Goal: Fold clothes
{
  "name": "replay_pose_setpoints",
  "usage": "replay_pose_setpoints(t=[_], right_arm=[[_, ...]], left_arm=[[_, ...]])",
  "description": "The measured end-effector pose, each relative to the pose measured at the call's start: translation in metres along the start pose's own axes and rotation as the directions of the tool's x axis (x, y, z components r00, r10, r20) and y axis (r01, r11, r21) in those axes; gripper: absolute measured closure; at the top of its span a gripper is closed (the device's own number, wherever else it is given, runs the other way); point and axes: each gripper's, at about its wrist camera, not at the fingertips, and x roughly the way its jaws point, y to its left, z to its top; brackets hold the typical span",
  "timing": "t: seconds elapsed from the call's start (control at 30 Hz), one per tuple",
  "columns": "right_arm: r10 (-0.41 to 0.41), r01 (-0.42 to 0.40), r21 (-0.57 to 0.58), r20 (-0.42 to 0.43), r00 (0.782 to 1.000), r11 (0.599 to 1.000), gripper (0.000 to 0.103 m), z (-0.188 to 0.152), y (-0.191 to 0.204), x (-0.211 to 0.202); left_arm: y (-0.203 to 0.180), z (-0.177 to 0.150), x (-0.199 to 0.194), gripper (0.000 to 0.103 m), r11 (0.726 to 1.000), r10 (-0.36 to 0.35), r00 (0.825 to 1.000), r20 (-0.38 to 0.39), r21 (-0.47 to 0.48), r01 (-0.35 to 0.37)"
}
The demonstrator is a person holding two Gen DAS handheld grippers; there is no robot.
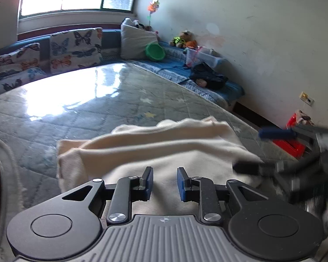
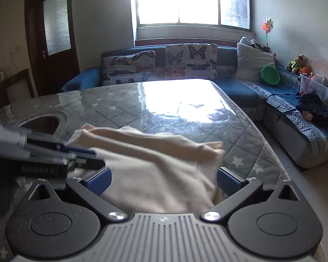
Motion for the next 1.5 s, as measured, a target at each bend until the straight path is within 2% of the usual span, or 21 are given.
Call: replay_pose_setpoints(t=[0.13,0.33,0.5,0.63,0.97,1.13,1.27,1.5], right_arm=[[-0.007,0.007,0.021,-0.015,1.000,1.000,0.000,0.021,-0.008,0.022],[-0.049,0.048,-0.015,-0.078,0.996,0.999,0.000,0.044,0.000,0.080],[-0.081,0.071,-0.065,-0.149,0.985,0.995,0.000,0.051,0.007,0.121],[-0.100,0.086,-0.085,-0.177,0.979,0.993,0.000,0.052,0.012,0.138],[-0.098,0.099,-0.008,-0.198,0.975,0.995,0.000,0.057,0.005,0.151],[-0.076,0.072,-0.027,-0.166,0.983,0.997,0.000,0.063,0.010,0.136],[-0.023,0.012,-0.064,-0.170,0.985,0.998,0.000,0.064,0.021,0.131],[-0.011,-0.009,-0.099,-0.197,0.980,0.995,0.000,0.061,0.040,0.154]], left_arm=[[-0.002,-0.007,0.004,0.077,1.000,-0.003,1.000,-0.009,0.013,0.003],[0.002,-0.008,0.002,0.077,1.000,-0.015,1.000,-0.011,0.007,0.015],[0.005,-0.008,0.003,0.076,1.000,-0.027,1.000,-0.014,-0.001,0.027],[0.006,-0.008,0.004,0.076,0.999,-0.032,0.999,-0.016,0.006,0.032],[0.004,-0.010,0.004,0.076,0.999,-0.033,0.999,-0.014,0.012,0.033],[0.003,-0.010,0.004,0.076,0.999,-0.031,0.999,-0.015,0.009,0.031],[0.004,-0.010,0.005,0.076,1.000,-0.029,0.999,-0.014,0.006,0.030],[0.004,-0.009,0.005,0.076,1.000,-0.027,1.000,-0.013,0.003,0.027]])
